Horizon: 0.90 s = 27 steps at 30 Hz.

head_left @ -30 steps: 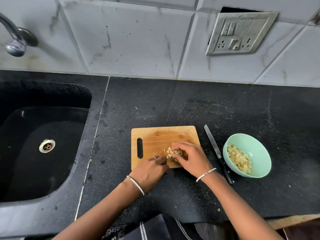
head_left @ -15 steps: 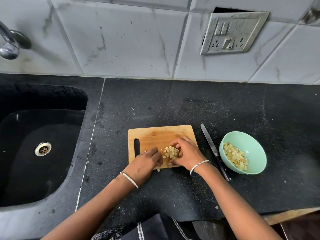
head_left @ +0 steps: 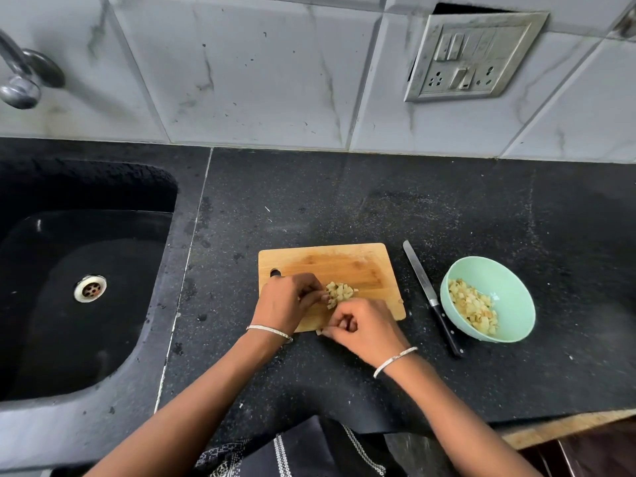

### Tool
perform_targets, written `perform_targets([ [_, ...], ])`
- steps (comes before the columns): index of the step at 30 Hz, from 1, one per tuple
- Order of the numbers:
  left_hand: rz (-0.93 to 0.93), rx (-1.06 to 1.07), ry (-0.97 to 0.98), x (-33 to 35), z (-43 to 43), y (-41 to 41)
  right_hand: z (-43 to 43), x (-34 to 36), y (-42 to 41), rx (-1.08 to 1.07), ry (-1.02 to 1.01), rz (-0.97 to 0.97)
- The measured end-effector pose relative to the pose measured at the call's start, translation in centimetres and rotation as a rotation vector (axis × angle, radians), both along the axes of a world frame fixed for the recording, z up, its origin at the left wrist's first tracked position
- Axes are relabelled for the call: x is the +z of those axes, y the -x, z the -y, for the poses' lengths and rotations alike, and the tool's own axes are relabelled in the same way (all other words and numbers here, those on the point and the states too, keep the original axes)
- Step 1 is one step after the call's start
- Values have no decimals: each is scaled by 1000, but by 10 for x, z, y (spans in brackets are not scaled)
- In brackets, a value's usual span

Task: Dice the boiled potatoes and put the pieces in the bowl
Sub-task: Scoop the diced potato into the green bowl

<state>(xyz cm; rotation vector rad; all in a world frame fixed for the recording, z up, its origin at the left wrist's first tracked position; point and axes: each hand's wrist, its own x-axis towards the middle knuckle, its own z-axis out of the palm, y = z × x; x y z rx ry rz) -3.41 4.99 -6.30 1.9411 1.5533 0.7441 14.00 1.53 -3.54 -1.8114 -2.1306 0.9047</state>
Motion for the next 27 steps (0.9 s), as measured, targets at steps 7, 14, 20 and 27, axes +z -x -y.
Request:
perform_targets([
  [7, 148, 30, 110, 1, 1, -2, 15, -19, 29, -173, -49, 259],
  [14, 235, 96, 168, 0, 3, 5, 22, -20, 40, -187, -98, 272],
  [20, 233, 93, 218, 4, 4, 10, -6, -10, 11, -271, -209, 138],
  [27, -6, 87, 203, 5, 2, 9, -29, 3, -21, -266, -191, -50],
])
